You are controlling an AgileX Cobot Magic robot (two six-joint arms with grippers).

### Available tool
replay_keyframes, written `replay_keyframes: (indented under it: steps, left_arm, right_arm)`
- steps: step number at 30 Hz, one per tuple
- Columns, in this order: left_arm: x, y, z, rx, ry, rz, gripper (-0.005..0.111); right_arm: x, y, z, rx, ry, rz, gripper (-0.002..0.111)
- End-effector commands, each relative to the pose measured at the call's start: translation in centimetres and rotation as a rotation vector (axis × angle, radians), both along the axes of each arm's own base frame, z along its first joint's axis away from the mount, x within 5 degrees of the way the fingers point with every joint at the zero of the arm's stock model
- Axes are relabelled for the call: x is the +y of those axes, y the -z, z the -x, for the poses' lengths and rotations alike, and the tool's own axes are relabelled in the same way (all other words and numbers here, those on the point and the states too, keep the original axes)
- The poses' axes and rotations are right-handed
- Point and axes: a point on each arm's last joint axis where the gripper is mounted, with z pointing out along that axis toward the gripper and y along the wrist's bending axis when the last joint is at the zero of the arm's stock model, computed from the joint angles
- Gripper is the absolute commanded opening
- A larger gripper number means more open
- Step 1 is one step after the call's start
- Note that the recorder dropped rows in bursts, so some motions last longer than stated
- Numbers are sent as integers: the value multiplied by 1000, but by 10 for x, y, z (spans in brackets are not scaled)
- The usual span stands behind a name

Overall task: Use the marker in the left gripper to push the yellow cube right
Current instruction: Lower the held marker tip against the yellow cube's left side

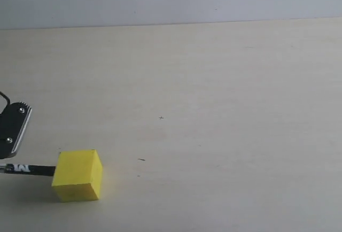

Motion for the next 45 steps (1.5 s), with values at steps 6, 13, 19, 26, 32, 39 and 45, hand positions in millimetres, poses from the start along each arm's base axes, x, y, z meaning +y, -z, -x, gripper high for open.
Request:
replay_keyframes:
  steps: [6, 13, 19, 26, 32, 39, 45]
  left_arm:
    - [18, -4, -3, 23, -74, -57, 0]
    - [21, -4, -7, -16, -72, -39, 0]
    - [19, 5, -10, 24, -65, -34, 0]
    - [18, 8, -11, 25, -59, -31, 0]
    - [-5, 8, -15, -56, 36, 9, 0]
    - [-22, -2, -19, -47, 71, -50, 0]
    - [8, -1, -21, -3, -68, -83, 0]
  right_arm:
    - [0, 1, 0, -3, 6, 1, 0]
    - [0, 1, 0, -3, 6, 1, 0]
    - [0, 1, 0, -3, 6, 1, 0]
    - [0, 1, 0, -3, 6, 1, 0]
    - [0, 1, 0, -3, 6, 1, 0]
    - [0, 1, 0, -3, 6, 1, 0]
    - [0, 1, 0, -3, 6, 1, 0]
